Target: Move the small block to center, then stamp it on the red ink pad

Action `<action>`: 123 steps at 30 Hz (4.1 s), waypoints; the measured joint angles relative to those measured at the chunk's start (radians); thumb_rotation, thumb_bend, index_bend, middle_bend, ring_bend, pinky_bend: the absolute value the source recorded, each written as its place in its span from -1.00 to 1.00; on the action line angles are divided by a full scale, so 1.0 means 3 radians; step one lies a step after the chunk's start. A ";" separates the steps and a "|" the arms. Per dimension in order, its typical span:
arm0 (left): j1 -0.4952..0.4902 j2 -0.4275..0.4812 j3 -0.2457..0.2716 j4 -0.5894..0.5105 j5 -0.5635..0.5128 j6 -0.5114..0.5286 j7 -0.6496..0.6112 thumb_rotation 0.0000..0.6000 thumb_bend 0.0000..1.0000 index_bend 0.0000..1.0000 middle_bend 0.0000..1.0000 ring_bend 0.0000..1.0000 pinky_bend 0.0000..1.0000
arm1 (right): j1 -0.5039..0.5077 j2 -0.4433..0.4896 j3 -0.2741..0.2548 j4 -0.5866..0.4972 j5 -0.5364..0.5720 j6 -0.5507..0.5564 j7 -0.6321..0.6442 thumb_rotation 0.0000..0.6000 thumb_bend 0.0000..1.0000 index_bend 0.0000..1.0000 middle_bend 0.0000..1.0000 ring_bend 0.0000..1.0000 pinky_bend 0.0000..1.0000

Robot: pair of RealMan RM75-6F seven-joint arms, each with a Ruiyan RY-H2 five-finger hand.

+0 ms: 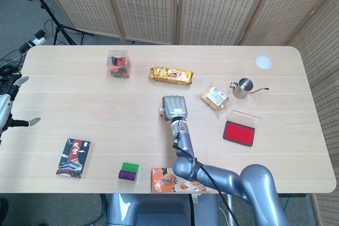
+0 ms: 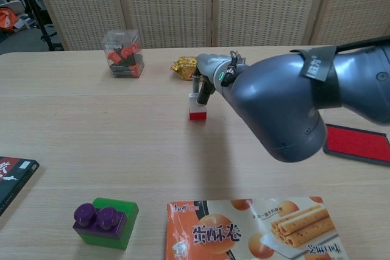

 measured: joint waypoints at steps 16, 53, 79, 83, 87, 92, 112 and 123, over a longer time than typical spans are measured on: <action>0.0001 -0.0003 0.0041 -0.0071 0.0094 -0.0009 0.0089 1.00 -0.97 -1.00 -1.00 -1.00 -1.00 | -0.0411 0.0884 -0.0135 -0.1417 -0.0263 0.0410 -0.0074 1.00 0.28 0.13 0.94 0.80 1.00; -0.0078 -0.0258 0.0153 -0.0220 -0.0042 0.0073 0.0833 1.00 -0.96 -1.00 -1.00 -1.00 -1.00 | -0.2109 0.2380 -0.1439 -0.1505 -0.2024 -0.0039 0.1981 1.00 0.34 0.13 0.95 0.80 1.00; -0.0082 -0.0274 0.0157 -0.0230 -0.0079 0.0087 0.0880 1.00 -0.96 -1.00 -1.00 -1.00 -1.00 | -0.2253 0.2199 -0.1287 -0.1287 -0.2208 -0.0127 0.2418 1.00 0.34 0.13 0.95 0.80 1.00; -0.0081 -0.0275 0.0159 -0.0231 -0.0078 0.0091 0.0884 1.00 -0.96 -1.00 -1.00 -1.00 -1.00 | -0.2274 0.2135 -0.1270 -0.1202 -0.2205 -0.0157 0.2506 1.00 0.34 0.13 0.95 0.80 1.00; -0.0081 -0.0277 0.0163 -0.0237 -0.0079 0.0090 0.0893 1.00 -0.96 -1.00 -1.00 -1.00 -1.00 | -0.2298 0.2097 -0.1263 -0.1156 -0.2227 -0.0179 0.2568 1.00 0.34 0.13 0.95 0.80 1.00; -0.0084 -0.0271 0.0167 -0.0242 -0.0085 0.0074 0.0894 1.00 -0.95 -1.00 -1.00 -1.00 -1.00 | -0.2322 0.2068 -0.1246 -0.1137 -0.2256 -0.0189 0.2627 1.00 0.34 0.13 0.95 0.80 1.00; -0.0071 -0.0242 0.0167 -0.0251 -0.0061 0.0076 0.0834 1.00 -0.95 -1.00 -1.00 -1.00 -1.00 | -0.2354 0.1984 -0.1248 -0.1079 -0.2286 -0.0243 0.2558 1.00 0.34 0.13 0.95 0.80 1.00; -0.0057 -0.0224 0.0166 -0.0252 -0.0030 0.0083 0.0786 1.00 -0.95 -1.00 -1.00 -1.00 -1.00 | -0.2363 0.1996 -0.1229 -0.1112 -0.2263 -0.0244 0.2506 1.00 0.34 0.13 0.95 0.80 1.00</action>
